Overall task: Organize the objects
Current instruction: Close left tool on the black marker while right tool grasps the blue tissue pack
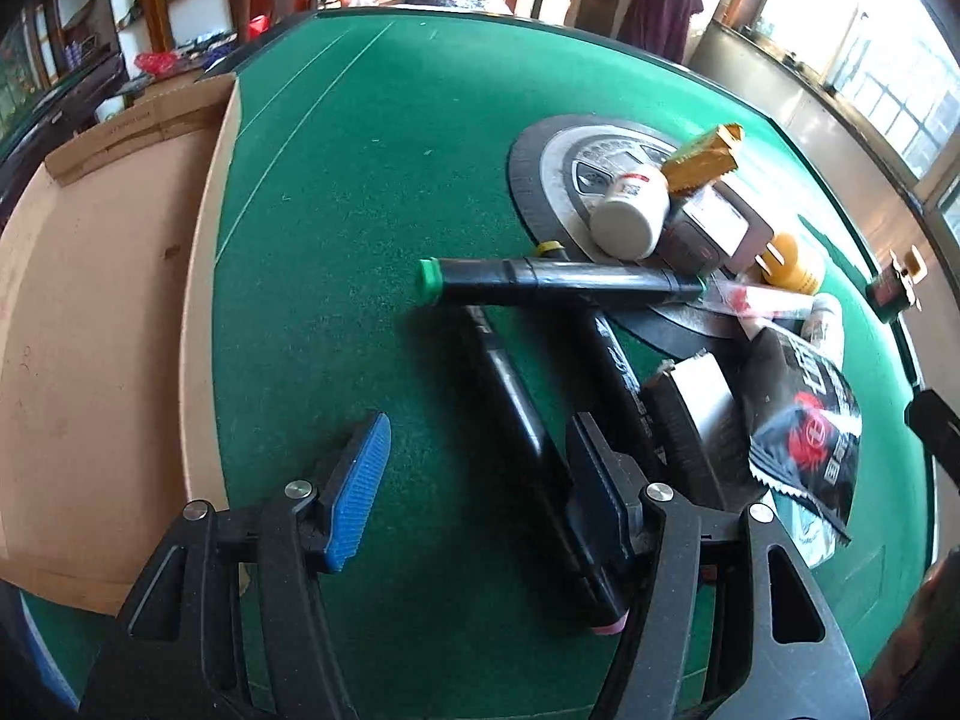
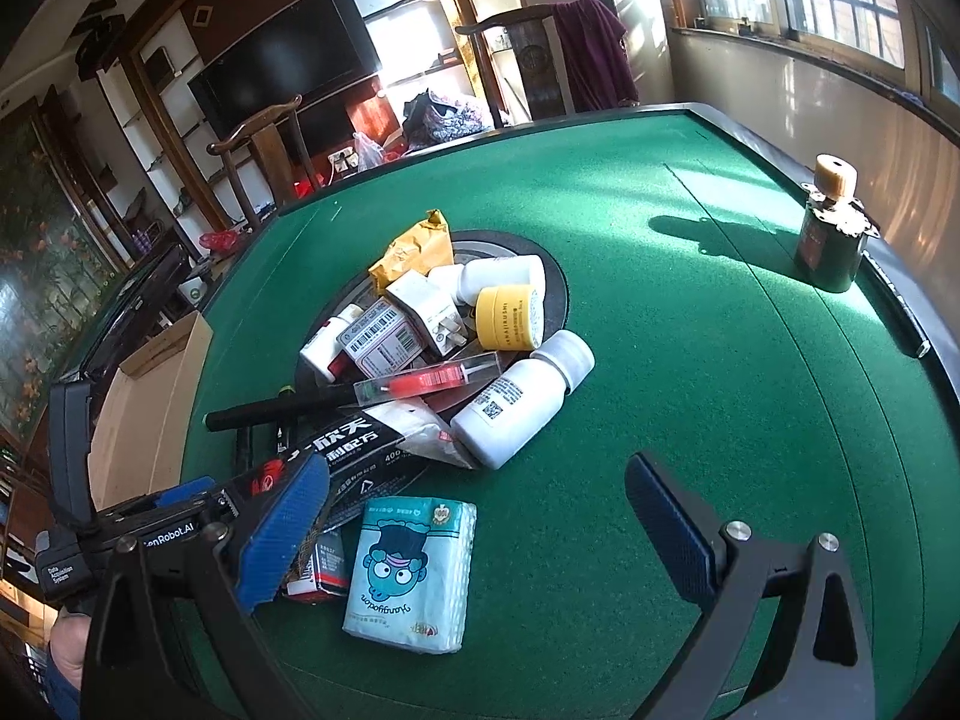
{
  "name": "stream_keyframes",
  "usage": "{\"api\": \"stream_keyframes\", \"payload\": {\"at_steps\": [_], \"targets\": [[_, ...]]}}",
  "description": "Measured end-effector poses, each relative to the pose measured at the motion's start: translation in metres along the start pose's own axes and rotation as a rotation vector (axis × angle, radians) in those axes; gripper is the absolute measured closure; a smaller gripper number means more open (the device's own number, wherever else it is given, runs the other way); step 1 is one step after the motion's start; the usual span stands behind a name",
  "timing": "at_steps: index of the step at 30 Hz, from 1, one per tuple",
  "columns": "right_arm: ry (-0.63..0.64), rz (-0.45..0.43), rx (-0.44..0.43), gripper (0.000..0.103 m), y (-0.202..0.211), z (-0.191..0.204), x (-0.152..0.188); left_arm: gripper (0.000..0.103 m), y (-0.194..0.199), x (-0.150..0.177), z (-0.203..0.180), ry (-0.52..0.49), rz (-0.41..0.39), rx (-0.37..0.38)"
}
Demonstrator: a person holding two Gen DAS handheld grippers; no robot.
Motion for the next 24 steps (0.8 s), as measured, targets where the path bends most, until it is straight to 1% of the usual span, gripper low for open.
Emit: {"api": "stream_keyframes", "payload": {"at_steps": [1,2,3,4,5,6,7,9,11,13,14,16,19,21,24], "targets": [[0.006,0.005,0.006,0.003,0.000,0.001,0.001,0.045,-0.001,0.003,-0.003,-0.020,-0.011,-0.009],[0.009,0.007,0.008,0.004,0.000,0.001,0.002,0.058,0.000,0.004,-0.005,-0.046,-0.024,-0.037],[0.010,0.008,0.009,0.004,0.000,0.001,0.002,0.065,0.000,0.005,-0.006,-0.062,-0.032,-0.052],[0.011,0.009,0.012,0.004,0.000,0.001,0.003,0.077,-0.001,0.005,-0.010,-0.073,-0.038,-0.047],[0.013,0.011,0.021,0.004,0.000,0.000,0.003,0.084,0.000,0.007,-0.014,-0.085,-0.041,-0.037],[0.016,0.014,0.025,0.004,0.000,0.000,0.004,0.087,0.000,0.009,-0.016,-0.094,-0.044,-0.037],[0.016,0.018,0.025,0.004,0.000,0.001,0.004,0.089,0.001,0.010,-0.018,-0.107,-0.053,-0.032],[0.018,0.028,0.029,0.005,-0.001,0.001,0.007,0.089,0.002,0.012,-0.017,-0.114,-0.067,-0.030],[0.031,0.055,0.037,0.013,-0.002,0.001,0.012,0.089,0.001,0.012,-0.016,-0.126,-0.071,-0.020],[0.051,0.092,0.046,0.027,-0.007,0.003,0.021,0.089,0.000,0.011,-0.011,-0.117,-0.072,-0.005],[0.056,0.108,0.048,0.028,-0.008,0.003,0.026,0.089,0.001,0.012,-0.010,-0.115,-0.072,-0.001],[0.066,0.144,0.035,0.029,-0.013,0.009,0.037,0.089,0.002,0.010,-0.010,-0.113,-0.075,-0.002],[0.104,0.175,0.063,0.029,-0.019,0.014,0.050,0.089,0.002,0.008,-0.010,-0.122,-0.081,-0.012],[0.118,0.196,0.062,0.029,-0.024,0.019,0.057,0.089,0.003,0.009,-0.013,-0.142,-0.089,-0.031],[0.157,0.210,0.091,0.029,-0.029,0.023,0.063,0.089,0.004,0.010,-0.015,-0.162,-0.098,-0.050]]}}
Point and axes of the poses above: each gripper's, at about its wrist camera, not at the fingertips, and y roughly against the way its jaws point, z to its left, x to its underside, the point moved 10 cm from there along -y, roughly the way its jaws point, and after that the axes turned 5 degrees about -z, right-handed, at the moved point
